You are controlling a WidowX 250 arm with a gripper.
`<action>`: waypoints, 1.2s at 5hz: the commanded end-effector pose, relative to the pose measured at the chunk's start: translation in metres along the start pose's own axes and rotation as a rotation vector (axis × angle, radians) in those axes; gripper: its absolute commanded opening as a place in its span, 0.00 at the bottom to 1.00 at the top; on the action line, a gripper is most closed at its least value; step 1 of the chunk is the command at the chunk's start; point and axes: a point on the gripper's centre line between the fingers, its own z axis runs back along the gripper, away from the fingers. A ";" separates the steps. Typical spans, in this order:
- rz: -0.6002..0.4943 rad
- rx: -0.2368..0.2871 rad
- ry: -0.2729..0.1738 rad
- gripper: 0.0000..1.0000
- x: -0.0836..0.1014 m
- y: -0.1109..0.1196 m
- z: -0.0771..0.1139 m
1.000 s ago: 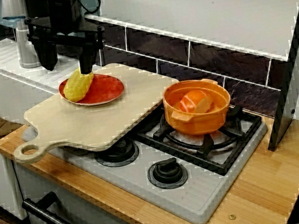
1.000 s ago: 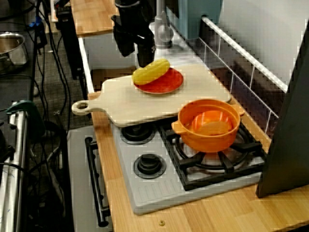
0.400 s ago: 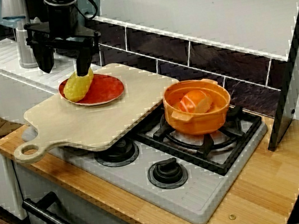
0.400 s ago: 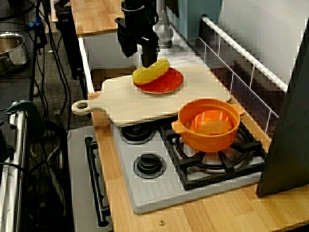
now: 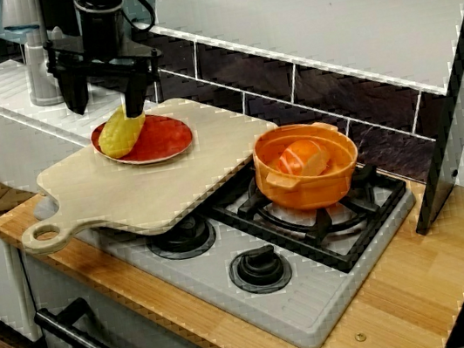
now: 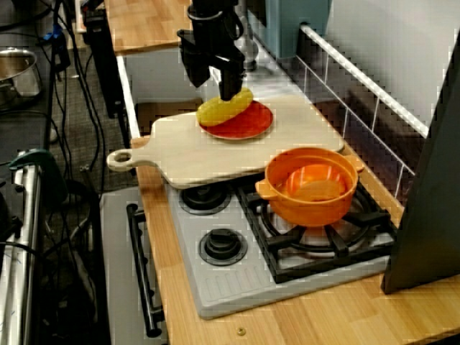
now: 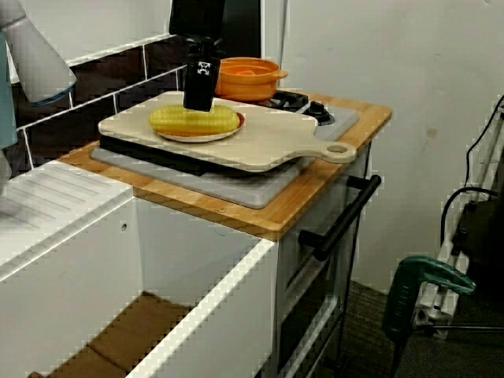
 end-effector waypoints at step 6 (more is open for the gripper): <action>0.008 -0.038 0.019 1.00 0.001 -0.013 -0.003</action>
